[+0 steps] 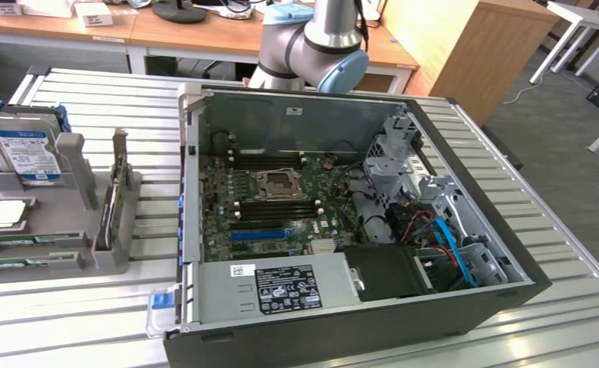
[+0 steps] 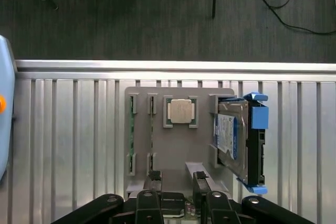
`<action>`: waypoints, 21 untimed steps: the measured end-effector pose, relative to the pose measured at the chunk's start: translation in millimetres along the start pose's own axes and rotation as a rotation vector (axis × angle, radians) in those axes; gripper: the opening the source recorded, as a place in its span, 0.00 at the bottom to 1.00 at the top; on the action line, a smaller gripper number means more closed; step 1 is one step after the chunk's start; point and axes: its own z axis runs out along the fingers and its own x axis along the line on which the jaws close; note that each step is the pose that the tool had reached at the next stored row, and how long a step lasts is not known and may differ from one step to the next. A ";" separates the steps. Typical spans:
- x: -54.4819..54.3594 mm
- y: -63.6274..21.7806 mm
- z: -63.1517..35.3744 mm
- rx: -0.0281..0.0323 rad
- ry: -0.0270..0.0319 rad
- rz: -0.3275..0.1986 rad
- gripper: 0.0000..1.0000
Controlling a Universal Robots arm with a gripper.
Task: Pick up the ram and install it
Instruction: 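Pick up the ram and move it above insertion slot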
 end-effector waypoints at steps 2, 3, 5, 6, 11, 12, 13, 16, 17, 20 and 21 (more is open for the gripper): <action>0.1 -0.1 3.6 0.0000 -0.0007 0.000 0.37; 0.2 -0.2 5.5 0.0001 -0.0011 0.000 0.37; 0.3 -0.3 9.0 0.0001 -0.0017 0.000 0.37; 0.3 -0.4 10.9 0.0000 -0.0020 0.000 0.37; 0.6 -0.6 19.9 0.0000 -0.0040 0.000 0.37; 0.6 -0.7 21.8 -0.0001 -0.0045 0.000 0.37; 0.7 -0.8 23.6 -0.0001 -0.0049 0.000 0.37; 0.8 -0.9 29.0 -0.0001 -0.0062 0.000 0.37; 0.9 -1.0 30.8 -0.0001 -0.0066 0.000 0.37; 1.0 -1.2 36.3 -0.0001 -0.0078 0.000 0.37; 1.1 -1.2 38.2 0.0000 -0.0083 0.000 0.37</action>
